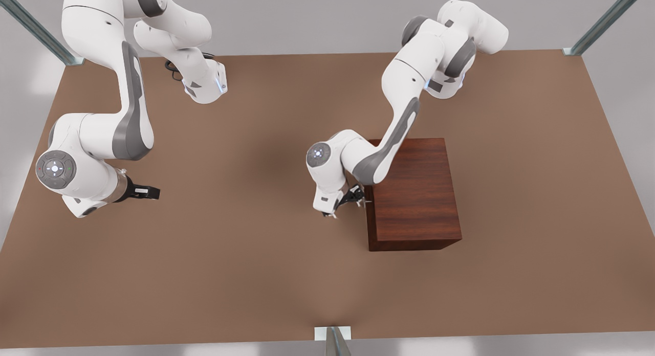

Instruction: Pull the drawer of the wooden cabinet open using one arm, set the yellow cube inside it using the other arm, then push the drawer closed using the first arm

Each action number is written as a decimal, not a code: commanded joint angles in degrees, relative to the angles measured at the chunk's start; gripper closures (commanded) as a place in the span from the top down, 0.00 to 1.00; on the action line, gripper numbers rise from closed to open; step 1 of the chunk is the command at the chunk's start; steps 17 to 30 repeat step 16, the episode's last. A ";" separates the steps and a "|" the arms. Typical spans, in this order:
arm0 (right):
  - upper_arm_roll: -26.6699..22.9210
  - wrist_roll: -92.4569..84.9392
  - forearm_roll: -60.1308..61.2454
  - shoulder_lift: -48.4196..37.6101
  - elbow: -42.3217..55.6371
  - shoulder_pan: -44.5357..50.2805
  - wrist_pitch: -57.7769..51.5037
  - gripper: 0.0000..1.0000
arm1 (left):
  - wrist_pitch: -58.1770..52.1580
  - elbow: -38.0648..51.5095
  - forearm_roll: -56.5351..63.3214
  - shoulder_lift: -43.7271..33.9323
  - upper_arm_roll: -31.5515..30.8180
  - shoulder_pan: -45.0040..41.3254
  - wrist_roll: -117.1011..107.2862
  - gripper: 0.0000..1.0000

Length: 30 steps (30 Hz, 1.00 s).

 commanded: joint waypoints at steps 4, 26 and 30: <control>-0.02 -0.19 0.03 -0.06 0.03 -0.09 -0.05 1.00 | -2.26 -1.08 -6.03 -5.11 0.06 -0.59 0.85 1.00; -0.02 -0.19 0.03 -0.06 0.03 -0.26 -0.23 1.00 | -18.09 -16.28 -22.21 -37.11 0.85 31.58 70.37 1.00; -0.02 -0.19 0.03 -0.06 0.03 -0.26 -0.23 1.00 | -18.09 -16.28 -22.21 -37.11 0.85 31.58 70.37 1.00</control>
